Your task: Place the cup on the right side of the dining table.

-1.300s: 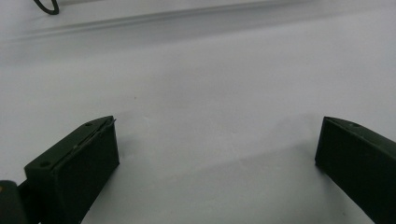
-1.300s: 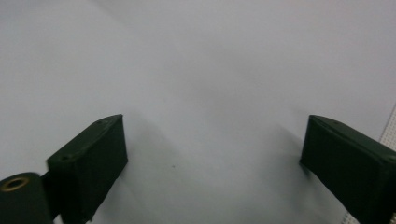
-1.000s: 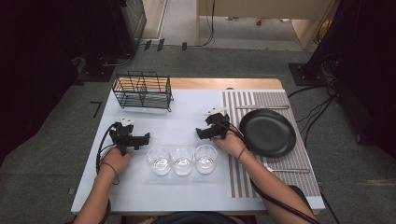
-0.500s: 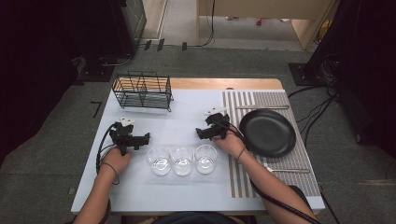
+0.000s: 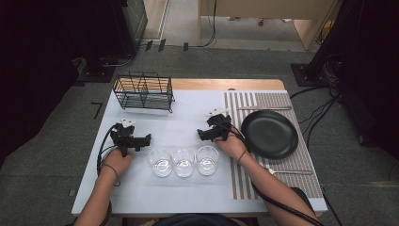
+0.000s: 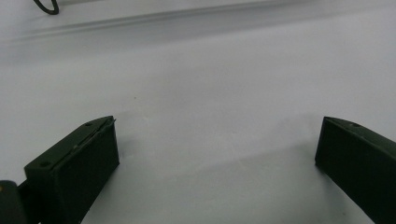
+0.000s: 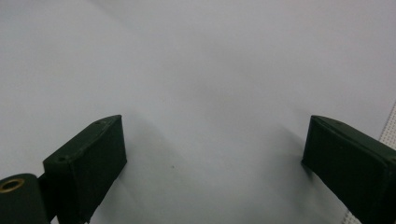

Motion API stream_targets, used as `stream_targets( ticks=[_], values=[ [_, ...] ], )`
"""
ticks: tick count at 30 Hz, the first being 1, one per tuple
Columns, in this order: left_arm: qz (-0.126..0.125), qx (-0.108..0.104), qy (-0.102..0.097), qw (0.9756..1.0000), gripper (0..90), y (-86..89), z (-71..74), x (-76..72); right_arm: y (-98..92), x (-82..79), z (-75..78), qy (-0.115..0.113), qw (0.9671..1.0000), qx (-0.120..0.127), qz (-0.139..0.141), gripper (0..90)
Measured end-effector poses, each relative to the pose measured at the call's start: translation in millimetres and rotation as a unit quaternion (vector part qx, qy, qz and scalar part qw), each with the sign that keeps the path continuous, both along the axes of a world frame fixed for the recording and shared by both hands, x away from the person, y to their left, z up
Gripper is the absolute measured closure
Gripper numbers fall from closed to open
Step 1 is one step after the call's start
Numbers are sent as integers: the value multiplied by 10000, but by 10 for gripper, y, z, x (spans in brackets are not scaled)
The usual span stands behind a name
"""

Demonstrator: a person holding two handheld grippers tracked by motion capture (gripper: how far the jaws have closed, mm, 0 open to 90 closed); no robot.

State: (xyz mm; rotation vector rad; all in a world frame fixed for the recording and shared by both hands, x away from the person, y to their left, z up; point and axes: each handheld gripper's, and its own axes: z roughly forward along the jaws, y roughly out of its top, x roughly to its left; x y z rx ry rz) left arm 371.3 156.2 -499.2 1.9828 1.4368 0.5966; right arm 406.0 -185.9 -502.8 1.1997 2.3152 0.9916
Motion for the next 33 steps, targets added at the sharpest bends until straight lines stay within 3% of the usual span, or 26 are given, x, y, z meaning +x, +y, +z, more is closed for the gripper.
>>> stream_targets(
  ticks=[16,22,33],
  values=[
    [-5,1,6,10000,0,2,1,2,1,9,10,51,10000,-11,12,66],
    [-3,-3,6,10000,0,2,1,1,11,6,56,157,9998,-67,87,142],
    [-5,-1,8,10000,0,3,1,2,7,6,78,259,9996,-109,54,151]
  ],
)
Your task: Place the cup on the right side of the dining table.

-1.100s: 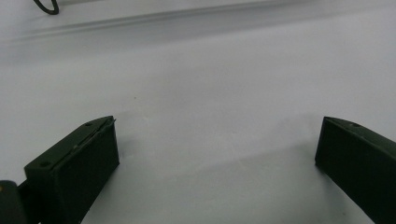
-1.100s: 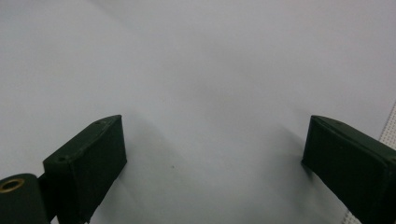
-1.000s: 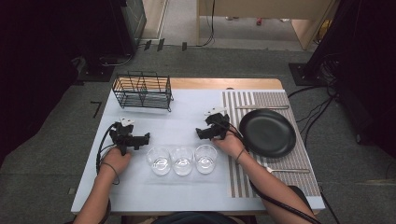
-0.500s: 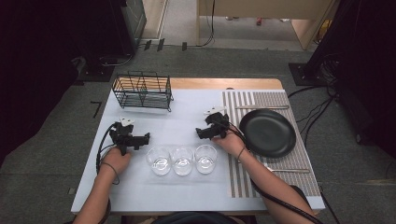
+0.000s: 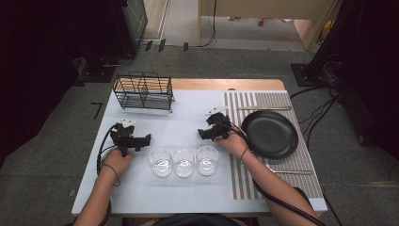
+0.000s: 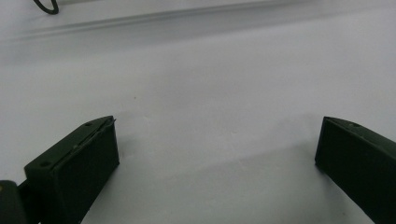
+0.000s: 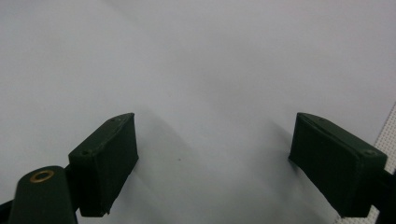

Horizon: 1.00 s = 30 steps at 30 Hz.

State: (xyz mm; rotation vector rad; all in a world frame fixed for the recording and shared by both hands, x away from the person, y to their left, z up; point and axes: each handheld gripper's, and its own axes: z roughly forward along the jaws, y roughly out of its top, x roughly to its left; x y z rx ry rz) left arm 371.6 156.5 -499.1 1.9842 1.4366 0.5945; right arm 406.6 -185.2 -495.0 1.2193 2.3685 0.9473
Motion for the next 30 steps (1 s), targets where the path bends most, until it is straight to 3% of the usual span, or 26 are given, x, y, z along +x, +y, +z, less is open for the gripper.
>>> stream_targets(
  ticks=[14,30],
  values=[
    [0,-1,1,10000,0,0,0,0,-27,-12,48,186,9998,-2,-4,155],
    [0,2,1,10000,0,0,0,0,-42,-62,137,75,9999,41,120,163]
  ],
)
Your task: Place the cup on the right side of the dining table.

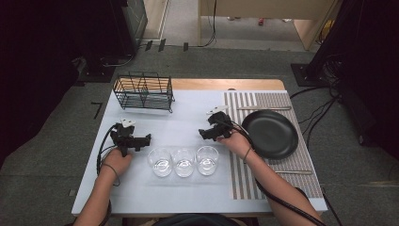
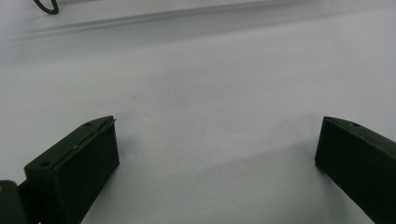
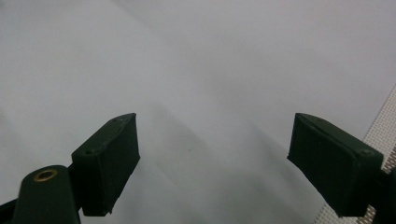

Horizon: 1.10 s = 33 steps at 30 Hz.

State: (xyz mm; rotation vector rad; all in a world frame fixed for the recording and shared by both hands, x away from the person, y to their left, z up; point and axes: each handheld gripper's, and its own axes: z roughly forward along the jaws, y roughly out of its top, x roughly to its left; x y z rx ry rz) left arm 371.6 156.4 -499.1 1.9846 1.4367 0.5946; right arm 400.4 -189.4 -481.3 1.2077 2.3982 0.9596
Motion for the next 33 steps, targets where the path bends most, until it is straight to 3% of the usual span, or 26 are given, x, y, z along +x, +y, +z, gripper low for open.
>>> stream_targets(
  ticks=[33],
  values=[
    [1,0,-3,10000,0,0,0,-1,-8,-96,95,66,9996,51,272,171]
  ],
)
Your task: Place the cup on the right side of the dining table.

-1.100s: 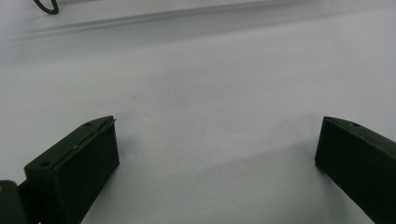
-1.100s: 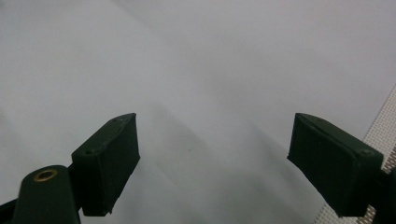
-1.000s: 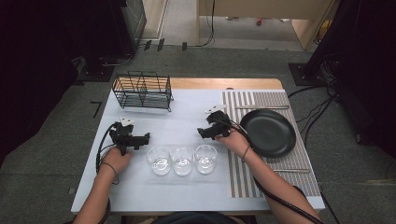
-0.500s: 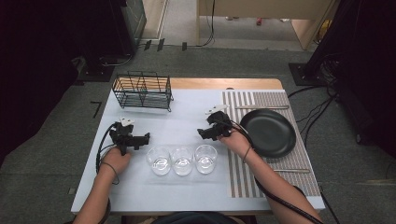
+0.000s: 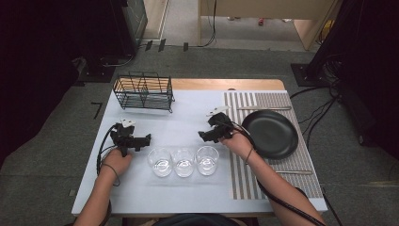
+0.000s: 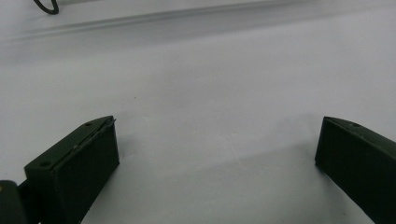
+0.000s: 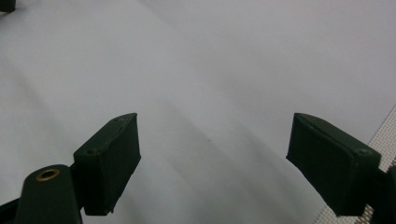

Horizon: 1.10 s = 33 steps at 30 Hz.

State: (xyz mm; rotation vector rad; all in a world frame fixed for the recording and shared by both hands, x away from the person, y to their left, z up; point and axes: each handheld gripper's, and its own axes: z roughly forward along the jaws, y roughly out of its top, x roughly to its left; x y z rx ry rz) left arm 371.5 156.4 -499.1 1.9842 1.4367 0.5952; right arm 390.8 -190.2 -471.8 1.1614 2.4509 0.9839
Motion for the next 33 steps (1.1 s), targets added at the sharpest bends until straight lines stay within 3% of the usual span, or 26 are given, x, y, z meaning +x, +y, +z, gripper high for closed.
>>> stream_targets(
  ticks=[33],
  values=[
    [-1,-2,6,10000,0,0,0,2,-11,-87,75,-18,9998,72,160,176]
  ],
)
